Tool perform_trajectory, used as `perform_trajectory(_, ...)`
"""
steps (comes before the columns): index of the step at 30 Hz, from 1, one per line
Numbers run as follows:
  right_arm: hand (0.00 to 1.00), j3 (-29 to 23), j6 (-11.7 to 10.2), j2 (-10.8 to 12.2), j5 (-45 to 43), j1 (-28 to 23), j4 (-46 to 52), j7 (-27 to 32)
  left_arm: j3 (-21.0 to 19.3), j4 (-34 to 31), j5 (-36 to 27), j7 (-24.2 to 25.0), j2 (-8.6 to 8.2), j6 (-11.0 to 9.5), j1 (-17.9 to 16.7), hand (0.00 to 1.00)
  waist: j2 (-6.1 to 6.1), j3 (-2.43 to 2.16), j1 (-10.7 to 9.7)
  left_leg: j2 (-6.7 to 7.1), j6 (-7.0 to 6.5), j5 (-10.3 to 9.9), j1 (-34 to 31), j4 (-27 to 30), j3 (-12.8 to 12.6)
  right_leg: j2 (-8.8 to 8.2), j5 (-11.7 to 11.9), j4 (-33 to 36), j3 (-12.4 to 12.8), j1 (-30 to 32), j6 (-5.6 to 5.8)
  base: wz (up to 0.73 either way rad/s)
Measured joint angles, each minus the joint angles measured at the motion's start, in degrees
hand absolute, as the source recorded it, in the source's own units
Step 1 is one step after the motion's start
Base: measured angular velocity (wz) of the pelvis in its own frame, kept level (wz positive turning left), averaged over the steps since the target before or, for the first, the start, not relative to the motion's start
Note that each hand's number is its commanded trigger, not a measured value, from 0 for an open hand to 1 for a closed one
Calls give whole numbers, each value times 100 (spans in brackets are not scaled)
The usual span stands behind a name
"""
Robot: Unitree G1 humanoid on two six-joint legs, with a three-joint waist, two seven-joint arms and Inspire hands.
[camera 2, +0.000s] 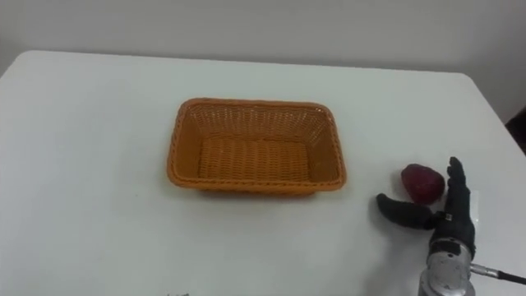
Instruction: Pick and place apple
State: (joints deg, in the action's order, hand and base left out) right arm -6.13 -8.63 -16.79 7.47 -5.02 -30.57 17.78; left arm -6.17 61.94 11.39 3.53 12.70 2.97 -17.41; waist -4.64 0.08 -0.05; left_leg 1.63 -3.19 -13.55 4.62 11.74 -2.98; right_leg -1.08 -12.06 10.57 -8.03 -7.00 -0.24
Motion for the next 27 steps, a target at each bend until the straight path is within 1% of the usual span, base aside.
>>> perform_trajectory(1,0,0,1,-90,2,6,-61,-58,-22,0,72,52,1,38,4,0,16,-13,23,3,-6,4,7,0,0,-4,1,1,-1,-6,1,0)
perform_trajectory(3,0,-1,7,-219,105,44,-161,-178,-43,-1,68,100,10,72,-5,0,29,-23,41,5,-11,7,22,2,-2,-6,1,4,5,-19,1,0)
perform_trajectory(4,3,-2,16,-267,147,133,-269,-248,-43,-1,70,121,24,81,-23,0,30,-23,40,4,-11,8,33,5,-6,-4,1,4,9,-30,1,0)
perform_trajectory(5,83,-2,69,-306,180,200,-333,-301,-43,-2,70,165,35,85,-33,0,30,-22,37,3,-11,8,51,5,-7,-3,1,4,10,-47,1,0)
perform_trajectory(6,100,-2,81,-321,193,228,-374,-321,-43,-2,70,188,42,85,-35,0,30,-23,38,2,-11,8,63,4,-7,-3,1,5,10,-59,1,0)
perform_trajectory(10,100,-40,172,-362,239,374,-472,-415,-43,-1,70,249,58,83,-49,0,16,-18,41,0,-11,8,107,2,-6,-1,1,6,8,-103,0,0)
perform_trajectory(12,100,-167,236,-415,234,379,-476,-416,-43,-2,71,296,66,83,-49,0,9,-18,47,-1,-11,8,107,3,-8,-1,2,9,7,-102,0,0)
perform_trajectory(16,100,-220,258,-598,234,388,-554,-418,-43,-1,72,343,81,83,-57,0,-15,-12,67,-7,-7,10,108,2,-15,10,2,5,9,-102,-1,0)
perform_trajectory(18,100,-247,331,-608,176,431,-559,-423,-47,-2,71,372,91,83,-60,0,-46,-18,70,-6,-1,13,109,9,-18,14,2,3,4,-96,-2,0)
perform_trajectory(22,100,-247,449,-610,96,607,-660,-512,-47,-13,71,472,116,76,-61,0,-93,19,73,-13,2,15,105,26,-18,13,2,-7,4,-89,-2,0)
perform_trajectory(27,100,-241,451,-609,62,624,-657,-583,-47,-11,102,478,150,76,-6,0,-91,20,128,-8,1,16,111,9,-17,5,2,-22,-2,-81,-1,0)
